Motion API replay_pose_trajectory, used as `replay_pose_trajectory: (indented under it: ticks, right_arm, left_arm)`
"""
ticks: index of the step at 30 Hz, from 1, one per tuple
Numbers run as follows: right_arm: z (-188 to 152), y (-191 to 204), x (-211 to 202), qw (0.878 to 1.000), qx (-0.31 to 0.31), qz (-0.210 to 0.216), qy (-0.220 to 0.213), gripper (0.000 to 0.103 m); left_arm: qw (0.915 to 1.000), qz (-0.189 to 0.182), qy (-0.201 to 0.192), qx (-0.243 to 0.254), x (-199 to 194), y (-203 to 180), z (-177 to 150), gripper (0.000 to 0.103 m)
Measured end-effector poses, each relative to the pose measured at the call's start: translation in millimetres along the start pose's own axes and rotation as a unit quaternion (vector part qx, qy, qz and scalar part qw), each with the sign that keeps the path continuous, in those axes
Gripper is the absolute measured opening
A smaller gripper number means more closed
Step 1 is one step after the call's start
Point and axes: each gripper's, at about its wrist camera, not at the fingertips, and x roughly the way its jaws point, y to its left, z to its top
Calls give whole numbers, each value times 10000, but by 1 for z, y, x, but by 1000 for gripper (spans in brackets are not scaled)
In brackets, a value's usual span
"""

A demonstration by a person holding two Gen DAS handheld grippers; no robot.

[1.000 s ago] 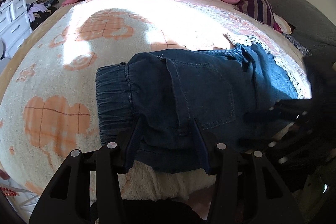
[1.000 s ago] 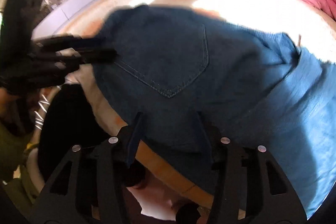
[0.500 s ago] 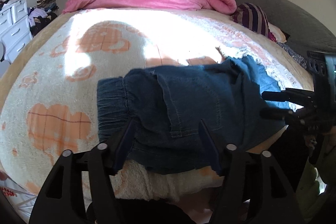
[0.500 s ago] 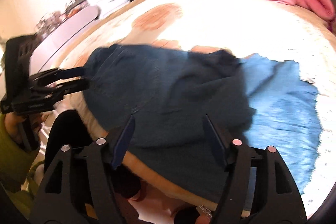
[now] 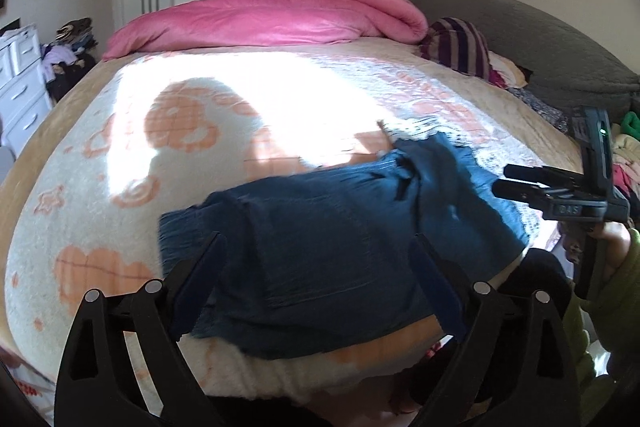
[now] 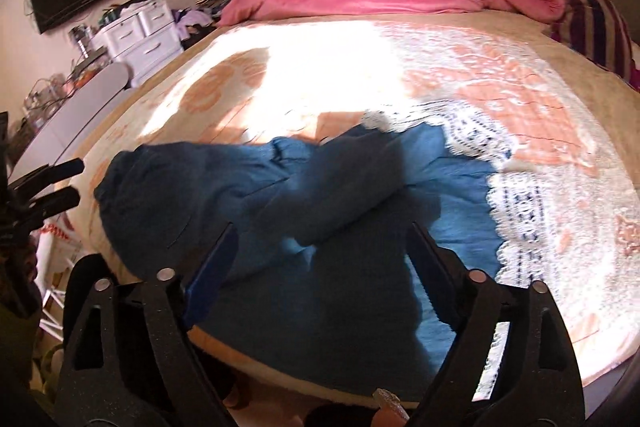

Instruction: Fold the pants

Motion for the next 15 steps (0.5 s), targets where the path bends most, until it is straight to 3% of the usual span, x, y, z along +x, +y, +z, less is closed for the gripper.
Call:
replay_pose_trajectory:
  ticks: [5,11,15]
  right_arm:
    - [21,-10,4,9996,-53,-288,-47,84]
    - [50,-18,24,9990,-160,-407,65,86]
    - [69,-19,45,9985,-248,-435,215,86]
  left_arm:
    - [9990,-411,147,110,20,-25,9,91]
    - [9930,-1011,596,124,60,-56,9,89]
    - [9877,-1277,895,124,86,-71,3,76]
